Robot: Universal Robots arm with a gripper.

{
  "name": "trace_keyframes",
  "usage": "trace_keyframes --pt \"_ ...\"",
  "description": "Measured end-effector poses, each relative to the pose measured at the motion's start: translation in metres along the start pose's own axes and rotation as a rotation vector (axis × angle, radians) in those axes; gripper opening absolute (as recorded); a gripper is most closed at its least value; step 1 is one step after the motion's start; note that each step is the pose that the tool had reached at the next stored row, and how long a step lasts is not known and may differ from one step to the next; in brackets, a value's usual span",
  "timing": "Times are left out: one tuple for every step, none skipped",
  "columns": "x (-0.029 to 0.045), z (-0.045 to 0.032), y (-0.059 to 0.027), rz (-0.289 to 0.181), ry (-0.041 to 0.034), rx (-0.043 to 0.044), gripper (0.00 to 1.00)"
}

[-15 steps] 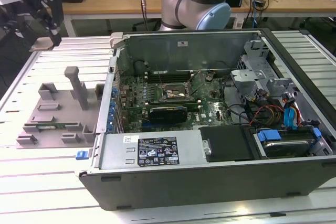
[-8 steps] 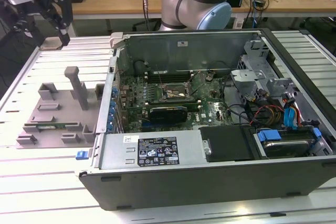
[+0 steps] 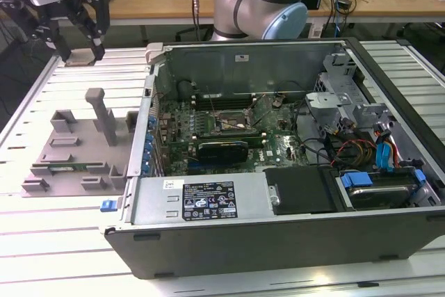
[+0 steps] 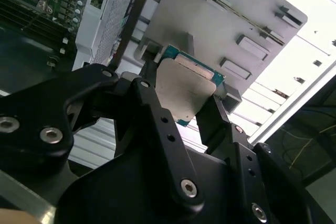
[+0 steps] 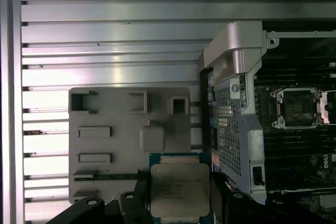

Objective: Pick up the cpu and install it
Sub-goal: 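Pick up the cpu and move it towards the insertion slot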

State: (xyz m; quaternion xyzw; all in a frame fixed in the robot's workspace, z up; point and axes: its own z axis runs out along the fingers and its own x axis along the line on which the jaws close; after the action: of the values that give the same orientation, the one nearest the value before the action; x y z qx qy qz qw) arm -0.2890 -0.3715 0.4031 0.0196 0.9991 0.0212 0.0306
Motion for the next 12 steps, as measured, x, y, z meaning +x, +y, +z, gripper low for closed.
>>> trace_keyframes --pt "-0.0027 0.0002 0.0001 0.0 0.0 0.0 0.54" --pt "-0.0043 0.0003 0.0002 0.0 -0.0001 0.0 0.54" --pt "-0.0068 0.0005 0.0003 0.0 -0.0001 -0.0001 0.54" --pt "-0.0088 0.0006 0.0003 0.0 -0.0001 0.0 0.54" --pt "-0.0104 0.0007 0.0004 0.0 -0.0001 -0.0001 0.54" --pt "-0.0127 0.0008 0.0005 0.0 -0.0001 0.0 0.54" --pt "-0.0146 0.0009 0.0006 0.0 0.0 0.0 0.54" --pt "-0.0161 0.001 0.0006 0.0 0.0 0.0 0.54" --pt "-0.0185 0.0012 0.0007 0.0 0.0 0.0 0.54" --pt "-0.0199 0.0013 0.0008 0.0 0.0 -0.0001 0.54" --pt "-0.0216 0.0013 0.0008 0.0 0.0 0.0 0.54" --pt "-0.0232 0.0015 0.0009 0.0 -0.0001 0.0 0.54"
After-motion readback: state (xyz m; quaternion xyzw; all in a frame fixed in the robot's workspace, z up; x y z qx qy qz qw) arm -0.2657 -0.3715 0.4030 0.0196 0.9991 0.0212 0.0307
